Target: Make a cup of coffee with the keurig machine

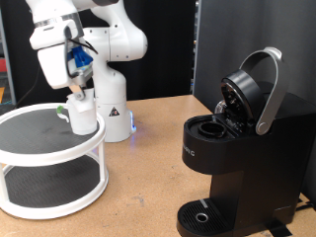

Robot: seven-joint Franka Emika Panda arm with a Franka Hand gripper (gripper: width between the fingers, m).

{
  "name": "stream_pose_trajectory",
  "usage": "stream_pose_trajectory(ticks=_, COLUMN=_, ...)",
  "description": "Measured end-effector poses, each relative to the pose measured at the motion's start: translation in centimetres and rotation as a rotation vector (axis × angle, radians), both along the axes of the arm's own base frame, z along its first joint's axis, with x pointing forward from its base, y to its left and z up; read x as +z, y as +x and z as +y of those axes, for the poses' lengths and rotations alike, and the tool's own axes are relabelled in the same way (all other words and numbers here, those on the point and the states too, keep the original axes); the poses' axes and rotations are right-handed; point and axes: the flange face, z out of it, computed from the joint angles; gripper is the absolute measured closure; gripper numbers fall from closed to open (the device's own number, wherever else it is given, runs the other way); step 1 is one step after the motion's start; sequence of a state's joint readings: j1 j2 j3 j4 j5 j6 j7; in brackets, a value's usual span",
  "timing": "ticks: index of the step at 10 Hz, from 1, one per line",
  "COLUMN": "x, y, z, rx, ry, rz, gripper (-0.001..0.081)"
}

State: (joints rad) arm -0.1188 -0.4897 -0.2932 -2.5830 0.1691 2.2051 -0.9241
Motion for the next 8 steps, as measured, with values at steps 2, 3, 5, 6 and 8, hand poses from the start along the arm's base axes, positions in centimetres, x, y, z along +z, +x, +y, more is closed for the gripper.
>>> stream_pose_trajectory(ticks=2, x=1.1, y=1.4, z=2.2, rx=0.098, ry=-0.002, rz=-0.048, gripper=0.0679)
stream_pose_trajectory(ticks=3, x=1.6, y=2.3, z=3.3, rx=0.156, ry=-0.016, rz=-0.061, gripper=0.0679)
stream_pose_trajectory(ticks=5, x=2.0, y=4.1, z=4.8, rx=0.236, ry=-0.043, rz=-0.04, gripper=0.0679)
stream_pose_trajectory(ticks=6, x=1.9, y=4.1, z=4.8, rx=0.226, ry=-0.039, rz=-0.04, gripper=0.0679)
stream_pose_trajectory(ticks=8, x=1.8, y=4.6, z=5.6, rx=0.229, ry=-0.025, rz=-0.071, gripper=0.0679)
